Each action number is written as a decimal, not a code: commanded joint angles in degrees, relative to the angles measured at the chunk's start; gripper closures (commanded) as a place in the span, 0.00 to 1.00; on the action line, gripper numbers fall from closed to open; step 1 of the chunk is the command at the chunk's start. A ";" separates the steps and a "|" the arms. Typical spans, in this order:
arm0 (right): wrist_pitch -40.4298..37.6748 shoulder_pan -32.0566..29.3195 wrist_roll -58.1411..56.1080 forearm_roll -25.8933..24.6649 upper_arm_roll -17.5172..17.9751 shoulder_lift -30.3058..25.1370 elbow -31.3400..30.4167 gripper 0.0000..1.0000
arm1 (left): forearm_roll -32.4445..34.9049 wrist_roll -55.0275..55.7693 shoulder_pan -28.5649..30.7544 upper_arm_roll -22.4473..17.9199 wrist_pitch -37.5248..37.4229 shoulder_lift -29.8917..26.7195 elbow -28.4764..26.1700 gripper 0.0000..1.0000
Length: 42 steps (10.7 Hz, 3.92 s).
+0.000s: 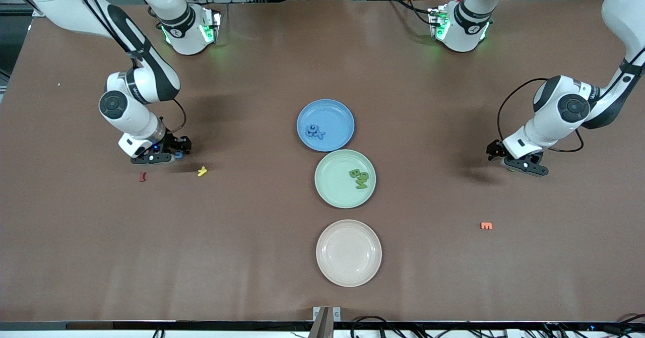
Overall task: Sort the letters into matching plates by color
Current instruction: 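Grasp the blue E with the right gripper while the left gripper lowers, then carry the blue E toward the blue plate while the left gripper grasps c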
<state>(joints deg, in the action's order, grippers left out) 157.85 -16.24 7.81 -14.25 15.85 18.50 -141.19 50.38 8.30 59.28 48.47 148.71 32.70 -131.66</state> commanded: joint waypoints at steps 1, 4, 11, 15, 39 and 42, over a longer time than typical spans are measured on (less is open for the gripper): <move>0.71 -2.04 0.63 -2.80 0.76 0.13 -0.31 0.49 | 1.65 -2.84 0.58 -0.74 0.97 0.53 0.61 0.06; 0.79 -1.86 0.63 -2.97 0.76 0.74 0.21 0.55 | 1.65 -6.00 0.58 -2.49 0.97 2.37 2.19 0.06; 1.58 -1.34 0.89 -2.27 0.67 2.33 1.88 0.56 | 1.65 -6.71 0.58 -2.94 0.97 2.81 2.55 0.07; 1.67 -1.42 0.81 -2.89 0.67 2.07 1.88 0.72 | 1.65 -7.07 0.58 -3.03 1.06 2.90 2.81 0.09; -25.57 33.19 25.50 4.32 1.37 1.62 24.81 0.79 | 1.65 -7.51 0.58 -3.82 0.97 3.43 3.69 0.60; -25.66 38.46 26.11 3.97 1.46 5.30 27.71 0.79 | 1.65 -7.51 0.58 -3.82 1.06 3.43 3.78 0.74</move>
<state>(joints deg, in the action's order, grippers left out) 133.21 19.29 34.05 -10.19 17.24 19.74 -117.05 50.39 1.58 59.56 44.95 149.24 34.72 -127.87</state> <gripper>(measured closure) 0.727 0.678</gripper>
